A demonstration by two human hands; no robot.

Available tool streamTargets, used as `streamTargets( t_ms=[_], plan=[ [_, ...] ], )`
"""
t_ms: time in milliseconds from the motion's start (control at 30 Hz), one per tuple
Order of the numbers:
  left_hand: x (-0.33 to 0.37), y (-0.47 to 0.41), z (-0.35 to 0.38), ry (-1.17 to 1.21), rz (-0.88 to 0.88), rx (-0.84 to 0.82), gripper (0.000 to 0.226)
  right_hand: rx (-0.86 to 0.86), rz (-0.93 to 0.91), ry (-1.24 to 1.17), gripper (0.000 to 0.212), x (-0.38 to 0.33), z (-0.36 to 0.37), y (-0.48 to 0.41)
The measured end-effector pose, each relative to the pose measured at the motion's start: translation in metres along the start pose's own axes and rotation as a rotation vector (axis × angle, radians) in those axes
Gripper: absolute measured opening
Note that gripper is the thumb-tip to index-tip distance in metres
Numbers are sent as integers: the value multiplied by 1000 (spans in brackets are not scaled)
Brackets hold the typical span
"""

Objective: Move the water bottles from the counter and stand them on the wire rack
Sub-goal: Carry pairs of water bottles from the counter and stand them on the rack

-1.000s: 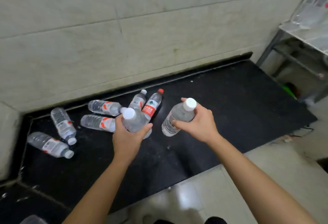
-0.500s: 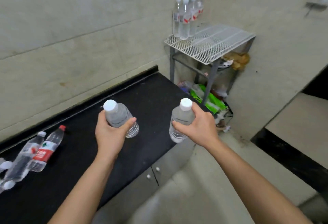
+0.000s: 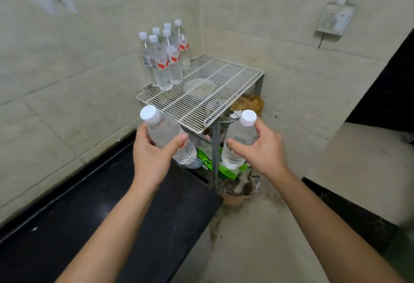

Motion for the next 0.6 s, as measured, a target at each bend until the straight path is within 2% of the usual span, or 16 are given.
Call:
streamTargets(
  t_ms=[233,333,400,600],
  plan=[
    [21,-123,102,27,60,-60,65,60,-96,28,58,18,-38,-140],
    [23,-165,136,18,87,-49,64,106,-163,0,73,31,-46,-201],
    [21,-191,157,22,86,-25,62,106,-204,-29,77,41,-47,-242],
    [-6,-256,217,-56,-9,96,69,12,-324,-95,69,54,-51,-356]
  ],
)
Point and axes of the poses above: each hand's wrist, its own y-axis away from the middle knuckle, its own z-axis out of the palm, x = y × z, the point moved 6 cm from there along -y, towards the middle knuckle, and after that the axes turned 6 degrees about -x, right-handed, at the moved point
